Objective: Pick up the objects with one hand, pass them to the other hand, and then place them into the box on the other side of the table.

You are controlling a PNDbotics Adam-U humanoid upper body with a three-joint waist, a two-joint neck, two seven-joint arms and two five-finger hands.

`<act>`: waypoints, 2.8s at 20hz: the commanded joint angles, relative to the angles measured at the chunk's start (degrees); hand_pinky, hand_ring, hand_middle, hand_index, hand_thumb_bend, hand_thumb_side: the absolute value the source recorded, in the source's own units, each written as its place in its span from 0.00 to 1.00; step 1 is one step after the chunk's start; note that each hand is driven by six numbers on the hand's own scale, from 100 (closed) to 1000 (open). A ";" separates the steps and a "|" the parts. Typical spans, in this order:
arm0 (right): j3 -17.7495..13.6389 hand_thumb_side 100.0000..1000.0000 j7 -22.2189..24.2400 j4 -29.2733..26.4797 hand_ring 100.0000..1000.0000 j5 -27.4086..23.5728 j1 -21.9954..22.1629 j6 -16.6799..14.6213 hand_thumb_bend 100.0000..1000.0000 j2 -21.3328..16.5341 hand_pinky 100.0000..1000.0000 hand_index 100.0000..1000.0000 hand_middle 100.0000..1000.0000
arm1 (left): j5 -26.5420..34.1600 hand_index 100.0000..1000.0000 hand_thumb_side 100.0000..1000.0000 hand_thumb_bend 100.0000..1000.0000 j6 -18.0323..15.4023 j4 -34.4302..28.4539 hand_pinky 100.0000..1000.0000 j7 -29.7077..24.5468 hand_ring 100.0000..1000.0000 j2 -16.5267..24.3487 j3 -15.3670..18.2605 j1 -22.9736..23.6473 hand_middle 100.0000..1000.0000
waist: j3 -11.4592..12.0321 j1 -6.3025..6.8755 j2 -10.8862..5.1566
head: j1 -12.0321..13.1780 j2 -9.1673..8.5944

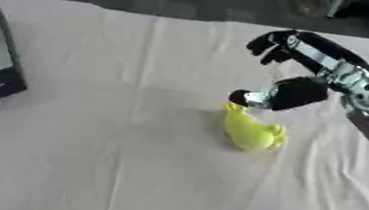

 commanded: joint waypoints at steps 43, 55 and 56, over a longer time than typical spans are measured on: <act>6.01 0.00 7.37 14.83 0.71 17.09 1.81 0.46 0.37 6.03 0.84 0.74 0.62 | -0.10 0.66 0.38 0.40 -0.11 -0.40 0.82 1.33 0.58 -0.50 1.10 0.24 0.55 | 0.78 0.42 0.08 | -3.35 -0.11; 4.93 0.00 3.41 12.15 0.49 11.08 2.28 3.66 0.30 5.45 0.73 0.51 0.34 | -0.33 0.66 0.38 0.40 -0.11 -0.15 0.83 1.47 0.58 -0.68 1.06 0.58 0.54 | 0.74 0.32 0.07 | -2.93 -0.11; 4.56 0.00 2.95 11.30 0.49 10.59 2.35 4.01 0.30 5.11 0.72 0.51 0.34 | -0.38 0.66 0.38 0.40 -0.12 -0.13 0.83 1.45 0.58 -0.65 1.06 0.62 0.54 | 0.71 0.30 0.05 | -2.86 -0.11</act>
